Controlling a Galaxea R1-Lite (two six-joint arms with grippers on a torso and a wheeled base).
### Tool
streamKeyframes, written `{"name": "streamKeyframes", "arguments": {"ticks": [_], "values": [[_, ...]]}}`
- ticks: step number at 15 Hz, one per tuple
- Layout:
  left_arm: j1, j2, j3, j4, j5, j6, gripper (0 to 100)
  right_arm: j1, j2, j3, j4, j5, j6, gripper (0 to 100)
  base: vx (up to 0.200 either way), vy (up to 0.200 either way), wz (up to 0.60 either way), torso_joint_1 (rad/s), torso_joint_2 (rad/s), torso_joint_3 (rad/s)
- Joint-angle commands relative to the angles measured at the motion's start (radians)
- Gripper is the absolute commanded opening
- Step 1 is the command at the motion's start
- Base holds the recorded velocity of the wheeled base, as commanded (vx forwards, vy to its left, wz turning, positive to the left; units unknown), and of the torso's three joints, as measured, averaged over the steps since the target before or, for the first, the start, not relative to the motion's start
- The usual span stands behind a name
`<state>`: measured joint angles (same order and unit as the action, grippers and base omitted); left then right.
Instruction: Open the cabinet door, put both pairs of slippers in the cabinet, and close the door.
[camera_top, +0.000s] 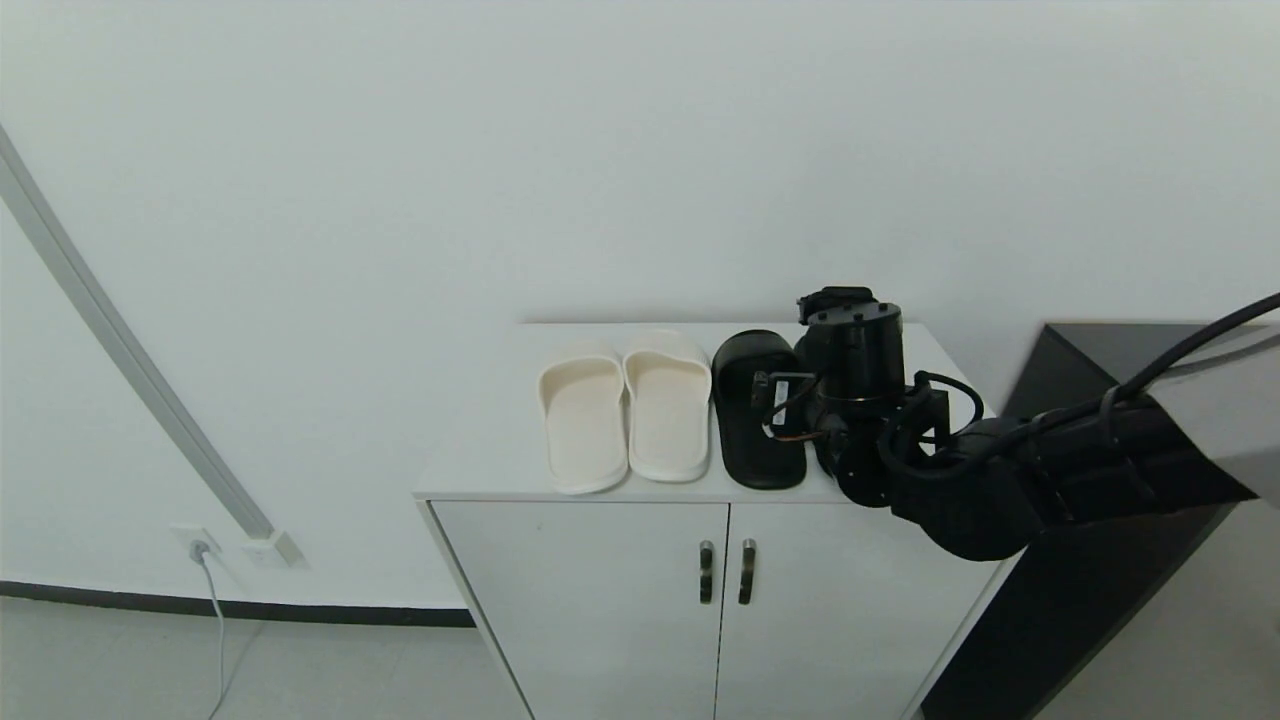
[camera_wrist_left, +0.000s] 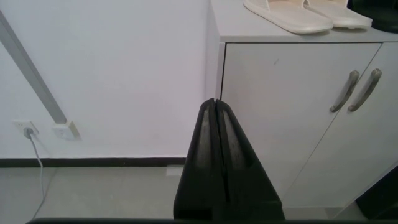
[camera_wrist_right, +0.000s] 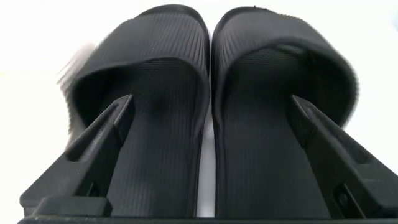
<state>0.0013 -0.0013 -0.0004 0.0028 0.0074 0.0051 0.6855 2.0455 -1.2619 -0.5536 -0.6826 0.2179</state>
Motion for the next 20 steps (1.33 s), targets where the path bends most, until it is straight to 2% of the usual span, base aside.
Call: {"name": "streamKeyframes", "arguments": {"ticks": [1, 8, 14, 15, 20], "values": [[0.000, 0.001, 0.000, 0.000, 0.000, -0.001, 0, -0.017, 0.048, -0.044, 0.000, 0.003, 0.000, 100, 0.000, 0.000, 0.00, 0.000, 0.00, 0.000], [0.000, 0.001, -0.001, 0.000, 0.000, -0.010, 0, -0.072, 0.137, -0.172, 0.003, 0.011, -0.037, 100, 0.000, 0.000, 0.00, 0.000, 0.00, 0.000], [0.000, 0.001, -0.001, 0.000, 0.000, -0.011, 0, -0.087, 0.162, -0.202, 0.001, 0.026, -0.051, 100, 0.000, 0.000, 0.00, 0.000, 0.00, 0.000], [0.000, 0.001, -0.001, 0.000, 0.000, -0.011, 0, -0.087, 0.168, -0.208, 0.001, 0.026, -0.051, 0, 0.000, 0.000, 0.00, 0.000, 0.00, 0.000], [0.000, 0.001, -0.001, 0.000, 0.000, -0.010, 0, -0.086, 0.182, -0.234, -0.002, 0.024, -0.068, 0, 0.000, 0.000, 0.00, 0.000, 0.00, 0.000]]}}
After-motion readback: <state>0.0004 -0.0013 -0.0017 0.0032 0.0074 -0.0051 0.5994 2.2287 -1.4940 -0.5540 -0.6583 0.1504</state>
